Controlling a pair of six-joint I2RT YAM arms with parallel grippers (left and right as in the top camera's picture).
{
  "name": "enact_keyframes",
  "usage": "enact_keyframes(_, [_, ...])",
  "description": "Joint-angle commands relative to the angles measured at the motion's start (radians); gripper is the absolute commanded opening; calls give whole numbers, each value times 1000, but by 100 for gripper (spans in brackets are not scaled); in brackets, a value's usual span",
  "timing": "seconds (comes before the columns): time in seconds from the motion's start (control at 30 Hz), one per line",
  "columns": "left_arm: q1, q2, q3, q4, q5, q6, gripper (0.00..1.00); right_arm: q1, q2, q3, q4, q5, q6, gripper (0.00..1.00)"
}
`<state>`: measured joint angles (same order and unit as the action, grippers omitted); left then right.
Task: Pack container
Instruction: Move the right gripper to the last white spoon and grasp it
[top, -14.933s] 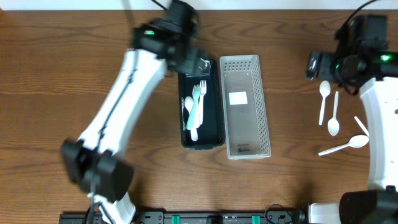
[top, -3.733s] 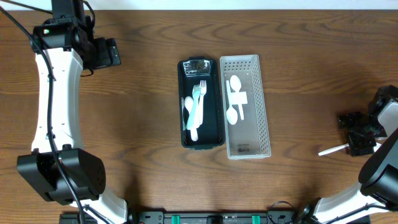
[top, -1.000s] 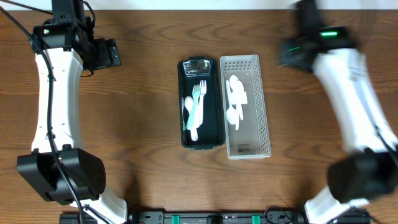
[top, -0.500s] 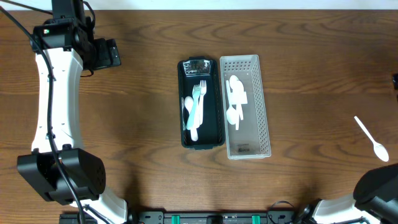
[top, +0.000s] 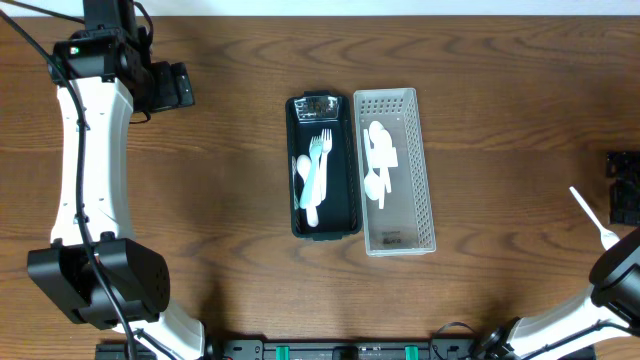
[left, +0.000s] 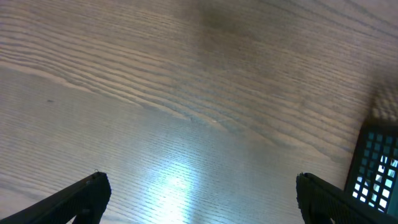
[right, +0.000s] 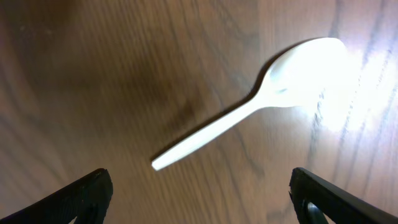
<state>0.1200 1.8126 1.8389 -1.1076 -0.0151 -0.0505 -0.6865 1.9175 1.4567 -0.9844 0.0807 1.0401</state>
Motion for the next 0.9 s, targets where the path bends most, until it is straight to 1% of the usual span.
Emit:
enact_keyframes(0.0, [3,13,-3,-5,-13,13,98,-8,27,-8,6,47,-17,95])
enact_keyframes(0.3, [3,13,-3,-5,-13,13,98,-7,107,-42,45,72,-20,95])
enact_keyframes(0.53, [3,13,-3,-5,-13,13,98,-7,116,-115,119,73,-19,95])
enact_keyframes(0.63, [3,13,-3,-5,-13,13,98,-7,116,-139,144,73,-19,93])
enact_keyframes(0.7, [3,13,-3,-6,-13,13,98,-7,116,-154,160,73,-19,89])
enact_keyframes(0.73, [3,13,-3,-6,-13,13,98,-7,116,-161,164,73,-19,85])
enact_keyframes(0.8, [3,13,-3,-6,-13,13,98,-7,116,-175,172,73,-16,74])
enact_keyframes(0.87, [3,13,-3,-6,-13,13,98,-7,116,-192,186,73,-16,59])
